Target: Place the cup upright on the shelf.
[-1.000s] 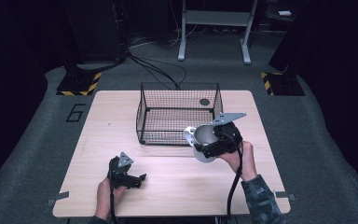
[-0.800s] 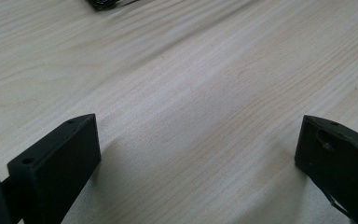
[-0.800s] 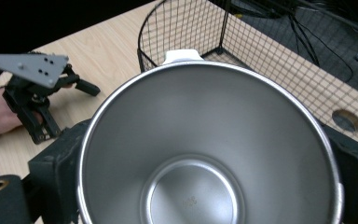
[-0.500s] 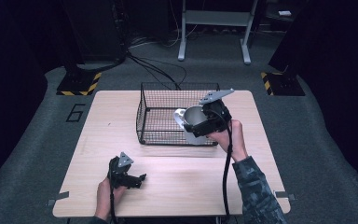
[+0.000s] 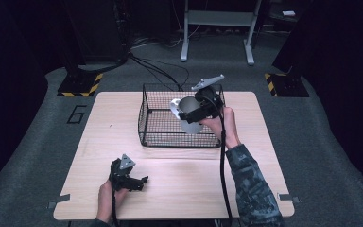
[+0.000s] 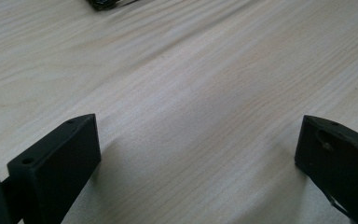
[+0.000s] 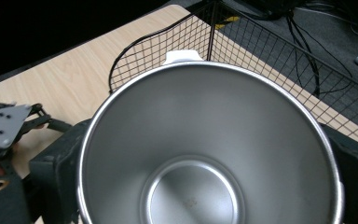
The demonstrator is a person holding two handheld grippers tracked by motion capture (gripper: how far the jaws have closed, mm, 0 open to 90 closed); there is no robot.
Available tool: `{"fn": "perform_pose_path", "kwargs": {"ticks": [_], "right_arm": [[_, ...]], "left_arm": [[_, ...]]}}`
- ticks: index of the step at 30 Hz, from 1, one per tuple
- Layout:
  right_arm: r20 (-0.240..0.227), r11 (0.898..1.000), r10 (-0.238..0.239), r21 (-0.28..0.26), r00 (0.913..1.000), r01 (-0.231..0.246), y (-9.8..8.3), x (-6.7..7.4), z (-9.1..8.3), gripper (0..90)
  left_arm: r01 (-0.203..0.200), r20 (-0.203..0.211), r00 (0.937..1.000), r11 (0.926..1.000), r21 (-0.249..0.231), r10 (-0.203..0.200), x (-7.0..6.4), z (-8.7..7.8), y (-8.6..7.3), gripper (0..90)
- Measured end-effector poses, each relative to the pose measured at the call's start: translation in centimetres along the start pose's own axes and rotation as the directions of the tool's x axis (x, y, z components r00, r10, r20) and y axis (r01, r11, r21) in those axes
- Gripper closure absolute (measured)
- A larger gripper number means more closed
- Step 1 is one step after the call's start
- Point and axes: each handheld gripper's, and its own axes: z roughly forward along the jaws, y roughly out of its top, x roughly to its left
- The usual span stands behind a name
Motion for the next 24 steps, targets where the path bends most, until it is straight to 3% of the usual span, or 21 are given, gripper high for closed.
{"fn": "perform_pose_path", "kwargs": {"ticks": [9,11,14,20,24], "right_arm": [[0.028,0.999,0.039,0.012,0.9989,-0.039,1.5,-1.2,2.2,5.8],[0.031,0.999,0.023,0.021,0.9992,-0.024,1.5,-1.6,2.9,5.8],[0.038,0.998,0.054,0.038,0.9978,-0.055,1.4,-2.1,4.2,5.8],[0.041,0.997,0.061,0.042,0.9973,-0.063,1.1,-2.9,5.0,5.7],[0.046,0.994,0.092,0.054,0.9947,-0.094,0.7,-3.5,5.5,5.8]], "left_arm": [[0.006,0.000,1.0000,1.0000,0.001,-0.006,-0.1,0.0,0.0,0.2],[0.009,0.002,1.0000,1.0000,0.002,-0.009,-0.1,0.0,0.0,0.2],[0.007,0.002,1.0000,1.0000,0.002,-0.007,-0.1,0.0,0.0,0.2],[0.005,0.002,1.0000,1.0000,0.002,-0.005,-0.1,0.0,0.0,0.2],[0.015,0.004,0.9999,0.9999,0.002,-0.015,-0.1,0.0,0.0,0.2]]}}
